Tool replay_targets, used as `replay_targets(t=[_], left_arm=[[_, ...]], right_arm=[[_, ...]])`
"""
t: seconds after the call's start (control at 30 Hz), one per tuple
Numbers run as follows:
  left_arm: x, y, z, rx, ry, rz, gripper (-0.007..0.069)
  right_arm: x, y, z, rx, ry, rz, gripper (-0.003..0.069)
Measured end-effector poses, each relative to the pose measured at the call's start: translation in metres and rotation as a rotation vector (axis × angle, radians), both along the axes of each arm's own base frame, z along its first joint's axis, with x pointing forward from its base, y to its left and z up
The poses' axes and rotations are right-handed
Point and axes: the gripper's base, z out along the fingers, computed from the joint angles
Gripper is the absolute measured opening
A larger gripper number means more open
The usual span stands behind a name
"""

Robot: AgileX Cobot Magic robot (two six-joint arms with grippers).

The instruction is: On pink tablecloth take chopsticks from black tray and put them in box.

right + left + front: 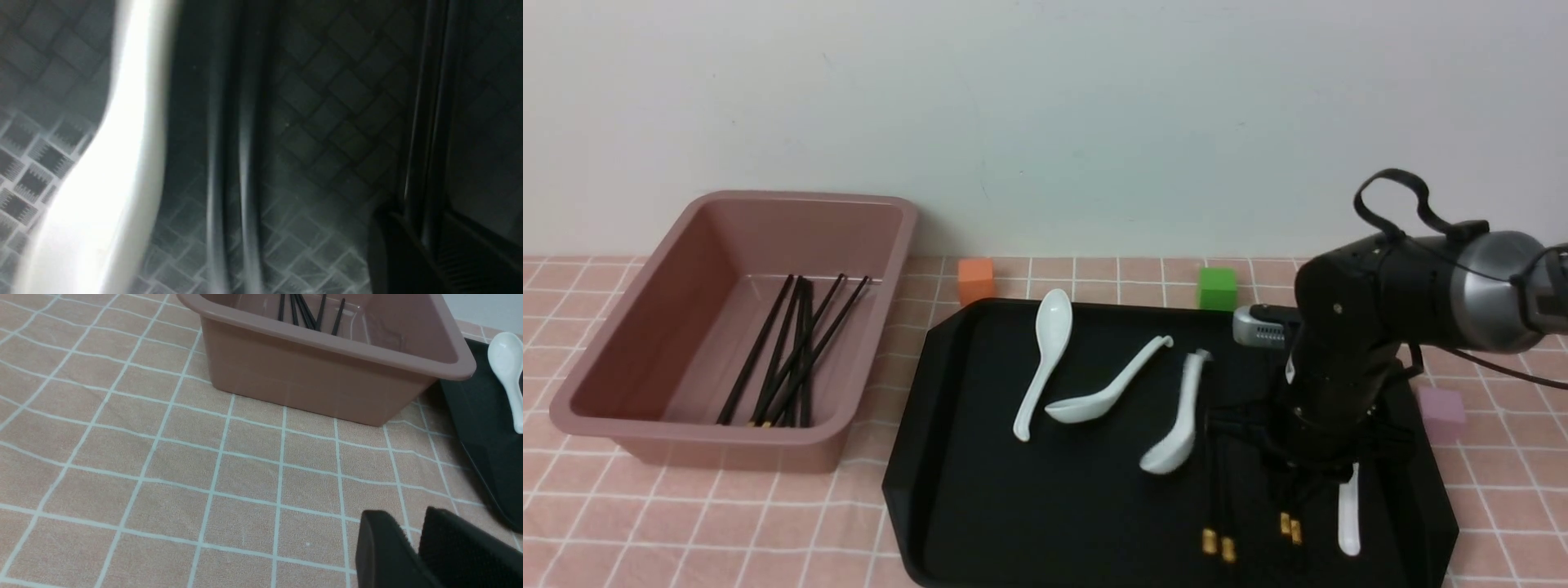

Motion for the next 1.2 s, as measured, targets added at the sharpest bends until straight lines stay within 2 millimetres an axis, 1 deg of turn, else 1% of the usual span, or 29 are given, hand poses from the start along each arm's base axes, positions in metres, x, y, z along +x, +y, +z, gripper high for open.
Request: replay_targets(t=[0.1, 0.2, 0.27, 0.3, 0.33, 0.4, 0.43, 0.47, 0.57, 0.6, 0.67, 0.7, 0.73, 0.77, 0.8, 0.83, 0.87, 0.9, 0.93, 0.97, 1.0, 1.07, 1.1, 1.13, 1.17, 1.2], left_arm=[[0.000, 0.000, 0.000, 0.000, 0.000, 0.000, 0.0165], [0.000, 0.000, 0.000, 0.000, 0.000, 0.000, 0.0165], [0.000, 0.000, 0.000, 0.000, 0.000, 0.000, 0.0165], [0.000, 0.000, 0.000, 0.000, 0.000, 0.000, 0.0165], [0.000, 0.000, 0.000, 0.000, 0.000, 0.000, 0.0166], [0.000, 0.000, 0.000, 0.000, 0.000, 0.000, 0.0168], [0.000, 0.000, 0.000, 0.000, 0.000, 0.000, 0.0168], [0.000, 0.000, 0.000, 0.000, 0.000, 0.000, 0.0171], [0.000, 0.000, 0.000, 0.000, 0.000, 0.000, 0.0176], [0.000, 0.000, 0.000, 0.000, 0.000, 0.000, 0.0176], [0.000, 0.000, 0.000, 0.000, 0.000, 0.000, 0.0177], [0.000, 0.000, 0.000, 0.000, 0.000, 0.000, 0.0180], [0.000, 0.000, 0.000, 0.000, 0.000, 0.000, 0.0181], [0.000, 0.000, 0.000, 0.000, 0.000, 0.000, 0.0183], [0.000, 0.000, 0.000, 0.000, 0.000, 0.000, 0.0183], [0.000, 0.000, 0.000, 0.000, 0.000, 0.000, 0.0184], [0.000, 0.000, 0.000, 0.000, 0.000, 0.000, 0.0184], [0.000, 0.000, 0.000, 0.000, 0.000, 0.000, 0.0185], [0.000, 0.000, 0.000, 0.000, 0.000, 0.000, 0.0187], [0.000, 0.000, 0.000, 0.000, 0.000, 0.000, 0.0188], [0.000, 0.000, 0.000, 0.000, 0.000, 0.000, 0.0190], [0.000, 0.000, 0.000, 0.000, 0.000, 0.000, 0.0192], [0.000, 0.000, 0.000, 0.000, 0.000, 0.000, 0.0192], [0.000, 0.000, 0.000, 0.000, 0.000, 0.000, 0.0195], [0.000, 0.000, 0.000, 0.000, 0.000, 0.000, 0.0195], [0.000, 0.000, 0.000, 0.000, 0.001, 0.000, 0.0196]], right_arm=[[-0.001, 0.000, 0.000, 0.003, 0.009, -0.003, 0.0137], [-0.003, -0.001, 0.004, 0.000, 0.013, 0.006, 0.0137], [-0.011, -0.002, 0.011, 0.006, 0.046, 0.001, 0.0137], [-0.012, -0.002, 0.012, 0.006, 0.047, 0.003, 0.0137], [-0.017, -0.003, 0.027, 0.010, 0.033, 0.019, 0.0137], [-0.023, -0.002, 0.049, 0.019, -0.014, 0.045, 0.0137], [-0.024, -0.001, 0.052, 0.022, -0.022, 0.047, 0.0137], [-0.033, 0.003, 0.072, 0.031, -0.075, 0.079, 0.0137], [-0.049, 0.019, 0.103, 0.057, -0.165, 0.153, 0.0137], [-0.051, 0.022, 0.106, 0.063, -0.175, 0.164, 0.0137], [-0.057, 0.046, 0.128, 0.113, -0.260, 0.232, 0.0137], [-0.056, 0.064, 0.143, 0.152, -0.324, 0.274, 0.0137], [-0.055, 0.073, 0.150, 0.172, -0.353, 0.294, 0.0137], [-0.053, 0.088, 0.161, 0.200, -0.401, 0.334, 0.0137], [-0.049, 0.107, 0.173, 0.231, -0.454, 0.381, 0.0137], [-0.046, 0.121, 0.181, 0.246, -0.489, 0.421, 0.0137], [-0.043, 0.136, 0.192, 0.271, -0.532, 0.460, 0.0137], [-0.038, 0.148, 0.192, 0.278, -0.544, 0.490, 0.0137], [-0.031, 0.171, 0.198, 0.309, -0.582, 0.542, 0.0137], [-0.028, 0.181, 0.200, 0.322, -0.593, 0.563, 0.0137], [-0.020, 0.204, 0.201, 0.355, -0.616, 0.605, 0.0137], [-0.011, 0.226, 0.199, 0.388, -0.636, 0.644, 0.0137], [-0.010, 0.229, 0.198, 0.390, -0.640, 0.646, 0.0137], [0.001, 0.249, 0.189, 0.423, -0.657, 0.673, 0.0137], [0.002, 0.251, 0.193, 0.433, -0.673, 0.675, 0.0137], [0.007, 0.259, 0.182, 0.434, -0.665, 0.683, 0.0137]])
